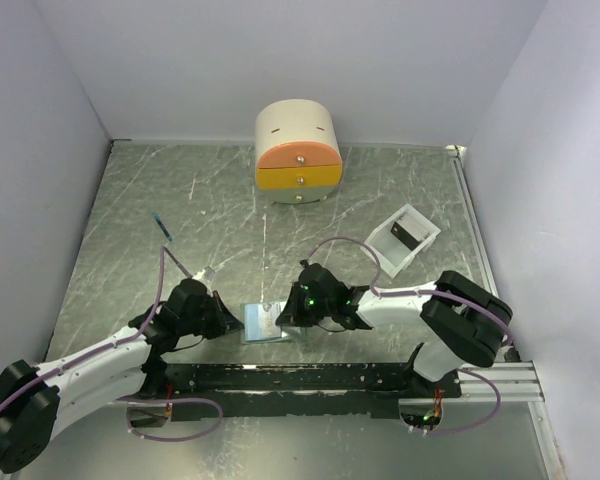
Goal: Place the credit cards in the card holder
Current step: Insert the credit card into the card holder.
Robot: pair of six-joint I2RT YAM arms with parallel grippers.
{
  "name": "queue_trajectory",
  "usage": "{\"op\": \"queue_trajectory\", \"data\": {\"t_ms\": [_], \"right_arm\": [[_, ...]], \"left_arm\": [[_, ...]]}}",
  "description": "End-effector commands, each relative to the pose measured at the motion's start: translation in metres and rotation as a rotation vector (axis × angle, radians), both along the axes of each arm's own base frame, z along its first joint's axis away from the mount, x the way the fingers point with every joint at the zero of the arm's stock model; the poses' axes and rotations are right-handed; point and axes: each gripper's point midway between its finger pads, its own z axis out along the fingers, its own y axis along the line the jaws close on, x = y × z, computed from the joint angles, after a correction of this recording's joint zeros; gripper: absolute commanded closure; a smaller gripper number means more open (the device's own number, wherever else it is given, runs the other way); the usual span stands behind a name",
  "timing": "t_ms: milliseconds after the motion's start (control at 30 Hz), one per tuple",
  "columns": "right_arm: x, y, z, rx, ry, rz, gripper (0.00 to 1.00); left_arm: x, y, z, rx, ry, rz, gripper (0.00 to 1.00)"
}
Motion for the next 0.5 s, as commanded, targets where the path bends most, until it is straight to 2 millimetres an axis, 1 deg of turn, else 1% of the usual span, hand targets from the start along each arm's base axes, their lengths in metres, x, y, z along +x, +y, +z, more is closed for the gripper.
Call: {"op": "queue_trajectory", "data": {"t_ms": [0, 233, 333, 467], "right_arm": [[-0.003, -0.004, -0.008, -0.076, 0.0, 0.027, 0.89], [0.009, -0.017, 0.008, -0.124, -0.066, -0.035, 0.75], [0.01, -0.016, 0.012, -0.117, -0.073, -0.033, 0.73], [0.006, -0.009, 0.009, -0.093, -0.054, -0.009, 0.73]], "left_arm": [[0.001, -0.002, 0.002, -0.01, -0.013, -0.014, 0.93], [-0.001, -0.002, 0.003, -0.019, -0.013, -0.017, 0.93], [-0.001, -0.002, 0.003, -0.022, -0.016, -0.013, 0.93], [-0.001, -0.004, 0.003, -0.031, -0.012, -0.017, 0.93]]}}
